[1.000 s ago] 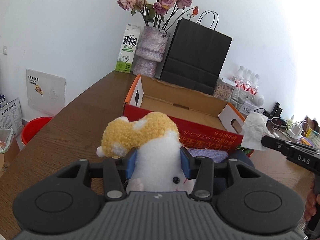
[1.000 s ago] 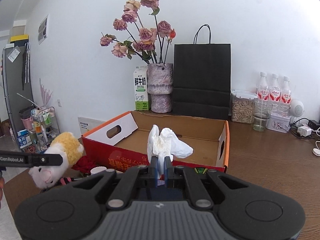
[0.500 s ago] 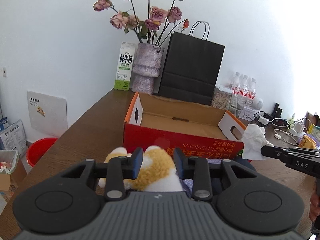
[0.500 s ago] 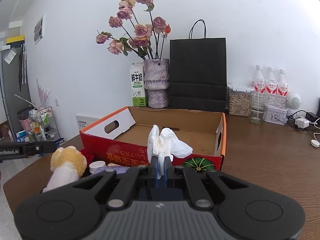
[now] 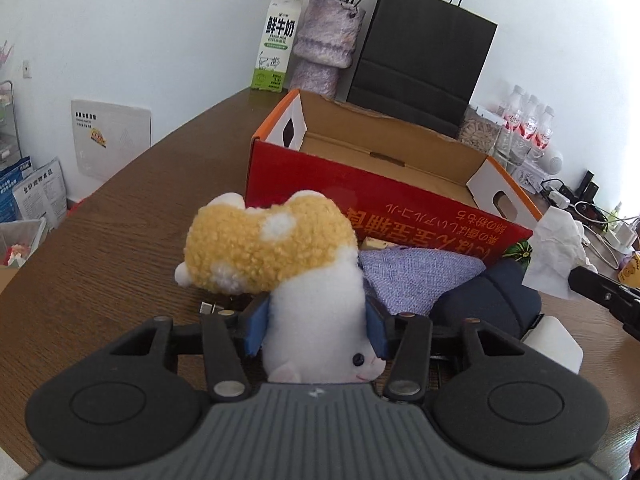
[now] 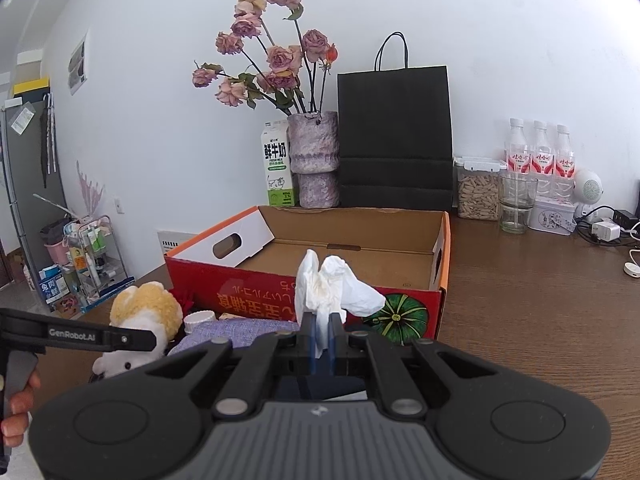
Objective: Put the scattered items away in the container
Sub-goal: 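Carry the plush toy and tissue over the cardboard box with both grippers, then open both grippers to drop the plush toy and tissue into the box, then grasp the braided black cable with the left gripper while the right gripper grasps the plastic bag, then lift the cable and plastic bag over the box with both grippers, then open both grippers to release the cable and bag into the box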
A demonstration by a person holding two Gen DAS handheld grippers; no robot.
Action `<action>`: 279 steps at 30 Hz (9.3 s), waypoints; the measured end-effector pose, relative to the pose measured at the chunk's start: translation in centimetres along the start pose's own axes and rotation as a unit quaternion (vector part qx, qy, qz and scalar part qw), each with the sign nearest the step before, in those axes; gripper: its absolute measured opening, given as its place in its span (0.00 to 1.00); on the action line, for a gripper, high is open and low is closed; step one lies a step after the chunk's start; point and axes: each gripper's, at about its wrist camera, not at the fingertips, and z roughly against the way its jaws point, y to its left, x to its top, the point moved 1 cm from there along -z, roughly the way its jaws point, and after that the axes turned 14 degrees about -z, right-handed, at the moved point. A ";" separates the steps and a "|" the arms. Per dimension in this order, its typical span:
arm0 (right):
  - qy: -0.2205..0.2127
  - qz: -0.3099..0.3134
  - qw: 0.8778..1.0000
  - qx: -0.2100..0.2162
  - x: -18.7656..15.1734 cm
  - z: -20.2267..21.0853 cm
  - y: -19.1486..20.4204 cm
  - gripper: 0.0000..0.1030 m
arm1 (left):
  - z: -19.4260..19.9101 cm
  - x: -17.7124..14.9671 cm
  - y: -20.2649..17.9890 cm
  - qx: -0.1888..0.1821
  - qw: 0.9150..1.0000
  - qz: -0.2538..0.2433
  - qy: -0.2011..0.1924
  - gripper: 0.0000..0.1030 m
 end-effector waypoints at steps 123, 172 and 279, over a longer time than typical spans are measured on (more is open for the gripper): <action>0.072 0.028 0.997 -0.025 -8.7 1.8 8.1 0.42 | 5.0 -5.4 2.3 -0.001 0.996 -0.070 -0.059 1.00; -0.019 0.013 0.999 -0.036 -4.3 3.6 5.2 0.37 | 2.4 -2.6 -0.3 -0.027 0.990 -0.137 -0.011 0.87; -0.016 0.084 0.995 -0.054 6.5 -1.3 3.9 1.00 | 1.8 9.6 1.2 -0.031 0.985 -0.125 -0.112 1.00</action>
